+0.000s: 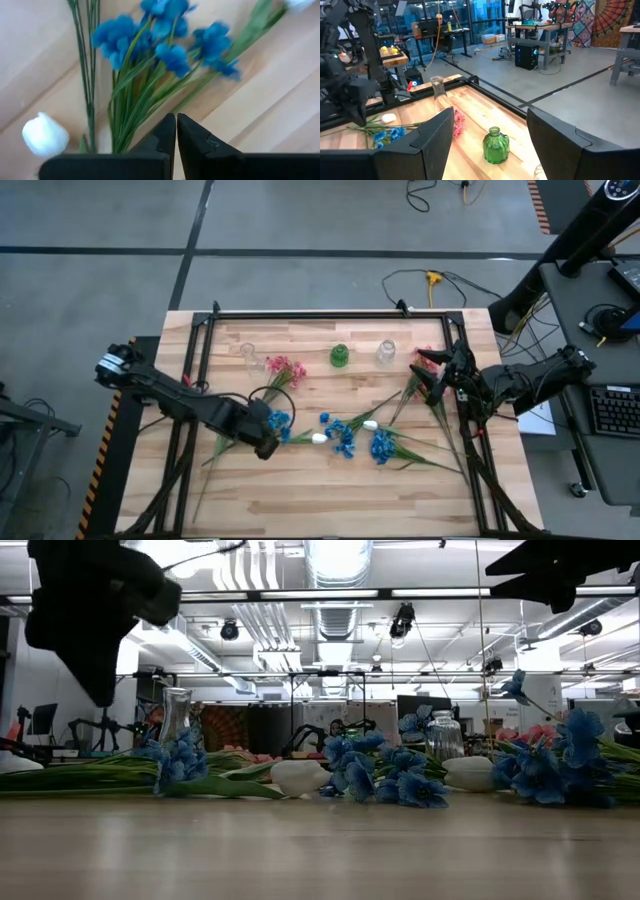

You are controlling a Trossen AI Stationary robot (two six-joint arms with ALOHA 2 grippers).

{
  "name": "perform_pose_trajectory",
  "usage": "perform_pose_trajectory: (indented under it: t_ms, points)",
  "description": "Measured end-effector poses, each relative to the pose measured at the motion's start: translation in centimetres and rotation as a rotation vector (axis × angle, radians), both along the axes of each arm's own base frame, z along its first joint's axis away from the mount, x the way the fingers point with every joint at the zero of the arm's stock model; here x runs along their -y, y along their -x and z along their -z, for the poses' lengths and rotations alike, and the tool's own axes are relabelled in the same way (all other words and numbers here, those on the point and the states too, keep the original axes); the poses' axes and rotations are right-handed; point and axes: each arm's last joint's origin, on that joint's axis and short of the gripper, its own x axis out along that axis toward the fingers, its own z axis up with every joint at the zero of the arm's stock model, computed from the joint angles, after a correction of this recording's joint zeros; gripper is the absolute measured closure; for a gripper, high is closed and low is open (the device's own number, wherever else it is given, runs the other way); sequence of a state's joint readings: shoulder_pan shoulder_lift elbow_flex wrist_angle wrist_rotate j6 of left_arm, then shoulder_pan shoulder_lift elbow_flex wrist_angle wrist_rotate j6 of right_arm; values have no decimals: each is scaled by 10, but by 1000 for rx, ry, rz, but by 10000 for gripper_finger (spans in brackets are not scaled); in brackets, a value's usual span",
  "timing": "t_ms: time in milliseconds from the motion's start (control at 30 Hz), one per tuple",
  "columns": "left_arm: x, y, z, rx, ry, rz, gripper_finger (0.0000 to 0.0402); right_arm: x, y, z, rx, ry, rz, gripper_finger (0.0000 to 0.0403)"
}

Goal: Sort flowers into vase by color
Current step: Put the middle left blue flowers into the left transparent vase

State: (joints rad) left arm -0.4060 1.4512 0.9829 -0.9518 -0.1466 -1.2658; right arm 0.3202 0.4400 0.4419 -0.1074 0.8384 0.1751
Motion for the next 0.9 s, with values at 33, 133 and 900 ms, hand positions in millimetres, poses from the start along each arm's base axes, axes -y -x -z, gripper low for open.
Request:
perform_pose_trajectory:
  t_ms: [33,133,900]
  points:
    - [0,0,2,-23,7,10,394,0,0,0,5,-10,-1,161]
    - [-1,-1,8,-70,1,41,368,0,0,0,15,-31,-7,161]
    - [-13,-25,60,-266,-69,85,148,0,0,1,7,-28,-6,161]
